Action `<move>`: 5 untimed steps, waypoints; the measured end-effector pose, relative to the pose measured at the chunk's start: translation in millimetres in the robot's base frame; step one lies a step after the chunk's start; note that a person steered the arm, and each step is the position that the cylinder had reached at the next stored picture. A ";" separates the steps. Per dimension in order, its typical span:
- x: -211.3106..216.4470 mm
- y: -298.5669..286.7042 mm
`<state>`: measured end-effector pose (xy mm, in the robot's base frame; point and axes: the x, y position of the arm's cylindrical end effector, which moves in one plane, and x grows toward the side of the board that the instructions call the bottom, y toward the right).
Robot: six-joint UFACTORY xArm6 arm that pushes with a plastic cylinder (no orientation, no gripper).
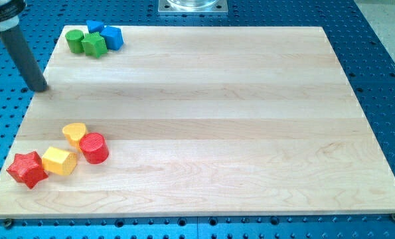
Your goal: Slightly move down the heart along with red circle
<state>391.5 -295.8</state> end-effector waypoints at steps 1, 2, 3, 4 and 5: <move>21.6 20.6; 47.9 25.8; 103.1 28.0; 102.0 55.9; 102.0 102.4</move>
<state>493.5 -193.4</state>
